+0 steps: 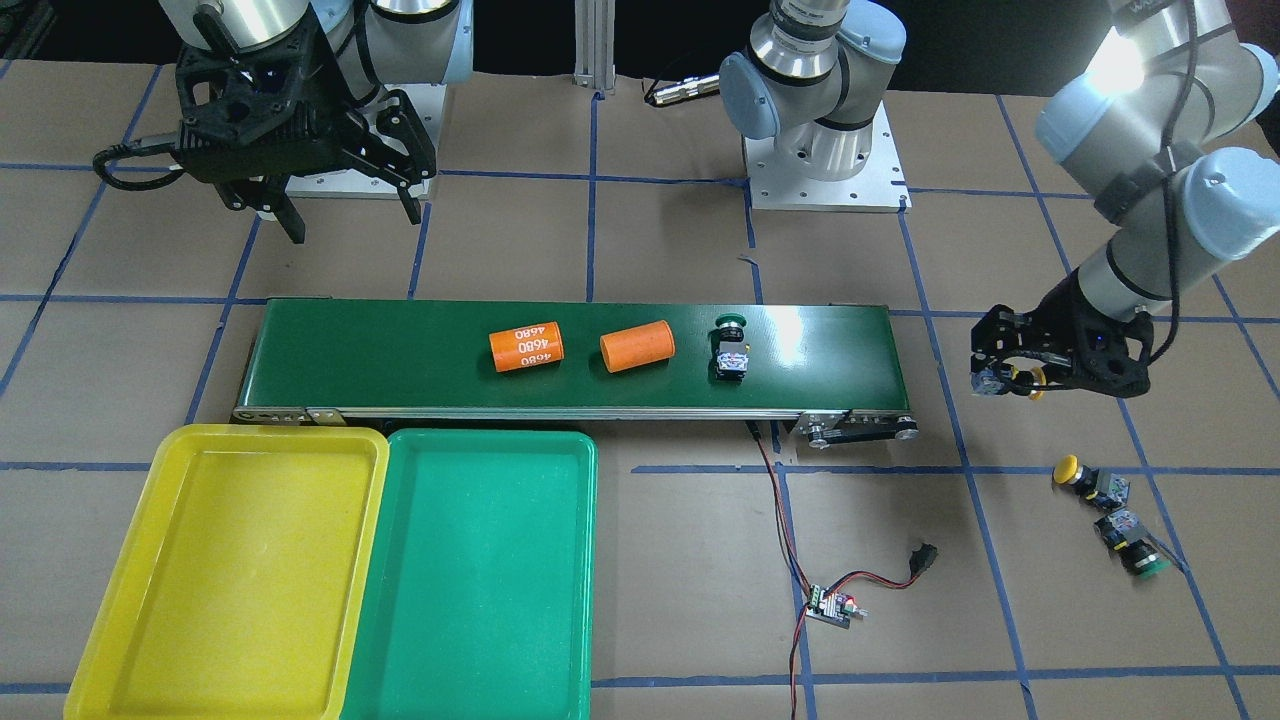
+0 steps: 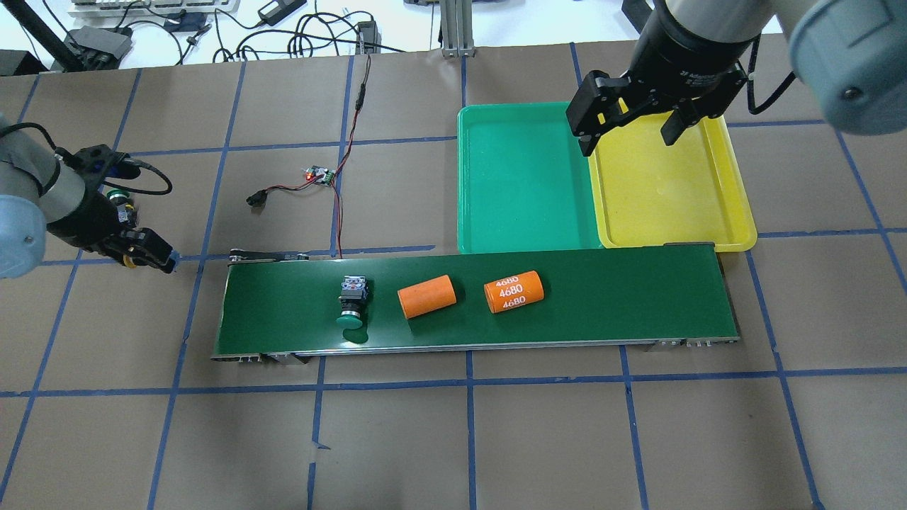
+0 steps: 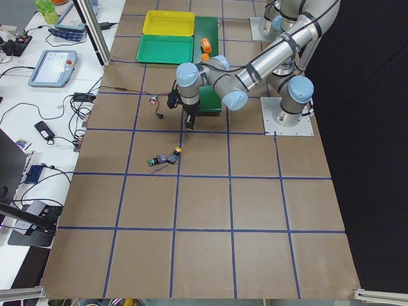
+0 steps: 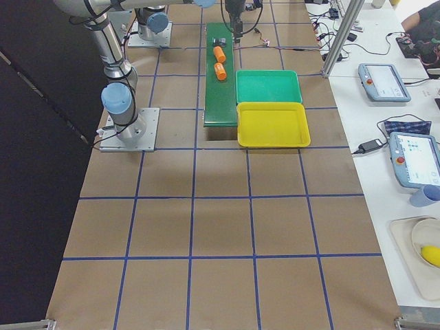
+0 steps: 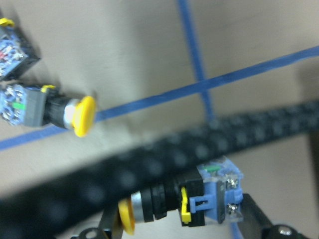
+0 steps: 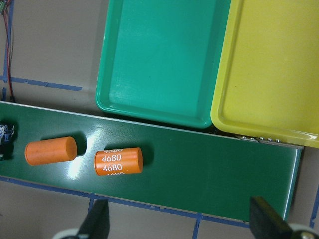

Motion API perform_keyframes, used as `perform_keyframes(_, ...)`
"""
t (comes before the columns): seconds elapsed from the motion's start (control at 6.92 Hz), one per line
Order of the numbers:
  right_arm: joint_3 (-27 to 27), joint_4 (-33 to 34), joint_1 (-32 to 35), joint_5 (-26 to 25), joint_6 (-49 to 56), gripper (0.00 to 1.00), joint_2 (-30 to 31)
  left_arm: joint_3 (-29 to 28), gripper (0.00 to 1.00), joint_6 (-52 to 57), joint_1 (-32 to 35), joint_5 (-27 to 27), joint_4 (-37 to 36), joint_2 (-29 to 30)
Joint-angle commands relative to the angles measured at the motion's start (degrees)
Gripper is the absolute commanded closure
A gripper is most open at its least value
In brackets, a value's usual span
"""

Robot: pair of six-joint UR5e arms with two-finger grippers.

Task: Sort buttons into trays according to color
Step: 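Place the yellow-capped button on the conveyor and release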

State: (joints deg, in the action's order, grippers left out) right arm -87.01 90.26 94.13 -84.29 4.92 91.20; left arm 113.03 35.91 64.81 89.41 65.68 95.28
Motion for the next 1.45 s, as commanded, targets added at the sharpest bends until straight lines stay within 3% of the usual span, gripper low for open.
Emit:
perform_keyframes(0.0, -0.09, -0.17, -0.09, 0.00, 0.00, 0.00, -0.06, 4.55, 0.88, -15.38, 10.90, -0.12, 0.51, -4.91)
perform_keyframes(0.43, -0.09, 0.00, -0.09, 0.00, -0.09, 0.00, -0.06, 7.73, 0.82, -25.69, 17.00, -0.29, -0.37, -4.50)
perform_keyframes(0.58, -0.18, -0.17, -0.09, -0.17, -0.09, 0.00, -0.06, 7.56, 0.68, -29.63, 19.28, -0.29, -0.98, -3.70)
perform_keyframes(0.72, -0.18, -0.09, 0.00, 0.00, -0.09, 0.00, -0.06, 7.73, 0.08, -30.02, 19.91, -0.12, -1.34, -3.52)
perform_keyframes(0.87, -0.27, -0.09, 0.09, 0.00, -0.09, 0.00, 0.03, 7.64, 0.00, -28.89, 19.74, 0.06, -1.34, -3.52)
perform_keyframes(1.3, -0.27, -0.09, 0.09, 0.00, -0.09, 0.00, 0.03, -0.23, 0.00, -26.79, 13.88, 0.14, 0.14, -2.74)
